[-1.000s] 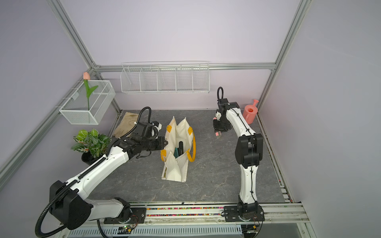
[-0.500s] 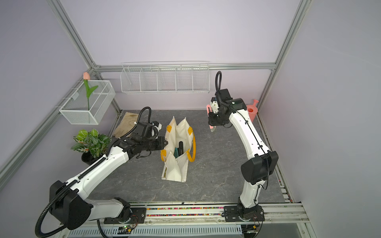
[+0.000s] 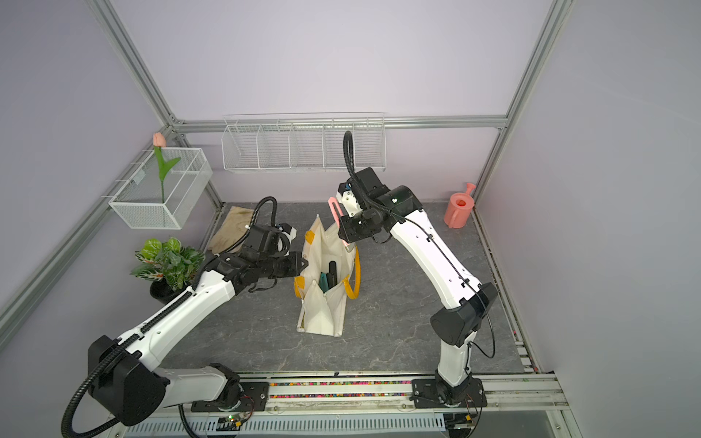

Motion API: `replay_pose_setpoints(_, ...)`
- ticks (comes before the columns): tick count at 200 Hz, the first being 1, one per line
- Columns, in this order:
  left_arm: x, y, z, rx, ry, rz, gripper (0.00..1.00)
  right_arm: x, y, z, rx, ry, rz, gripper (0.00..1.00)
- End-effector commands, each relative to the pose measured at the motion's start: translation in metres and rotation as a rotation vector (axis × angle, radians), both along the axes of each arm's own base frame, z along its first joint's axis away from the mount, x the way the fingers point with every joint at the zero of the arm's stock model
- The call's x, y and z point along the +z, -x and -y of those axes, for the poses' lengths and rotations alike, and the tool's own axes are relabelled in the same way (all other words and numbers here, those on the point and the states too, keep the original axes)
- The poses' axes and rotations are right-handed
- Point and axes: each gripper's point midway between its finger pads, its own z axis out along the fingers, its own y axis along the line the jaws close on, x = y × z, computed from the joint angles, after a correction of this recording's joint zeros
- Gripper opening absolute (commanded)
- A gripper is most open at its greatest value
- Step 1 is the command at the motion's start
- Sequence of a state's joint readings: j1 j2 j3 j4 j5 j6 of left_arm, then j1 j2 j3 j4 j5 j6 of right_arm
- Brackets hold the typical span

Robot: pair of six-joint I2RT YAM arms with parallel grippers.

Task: Place the art knife into the pouch
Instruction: Place the utility knife in the pouch.

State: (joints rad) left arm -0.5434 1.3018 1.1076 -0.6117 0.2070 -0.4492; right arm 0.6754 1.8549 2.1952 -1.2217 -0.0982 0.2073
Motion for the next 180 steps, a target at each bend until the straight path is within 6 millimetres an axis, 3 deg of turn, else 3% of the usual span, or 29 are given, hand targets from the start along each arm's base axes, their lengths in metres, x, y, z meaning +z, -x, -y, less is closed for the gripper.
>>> replay_pose_setpoints(1, 0.014, 0.006, -0.003, -0.001, 0.012, 0.005, 0.0, -0.026, 0.002, -0.023, 0.015, 0.002, -0.051, 0.07)
replay_pose_setpoints(42, 0.022, 0.008, -0.004, -0.006, 0.018, 0.023, 0.0, -0.062, 0.009, -0.048, 0.038, 0.033, -0.105, 0.07)
replay_pose_setpoints(94, 0.023, 0.008, -0.004, -0.009, 0.021, 0.027, 0.0, -0.097, 0.02, -0.05, 0.034, 0.071, -0.156, 0.08)
replay_pose_setpoints(151, 0.022, 0.006, -0.003, -0.007, 0.019, 0.025, 0.0, -0.106, 0.027, -0.047, 0.042, 0.106, -0.164, 0.28)
replay_pose_setpoints(180, 0.02, 0.006, -0.003, -0.007, 0.017, 0.022, 0.0, -0.099, 0.026, -0.047, 0.043, 0.089, -0.145, 0.42)
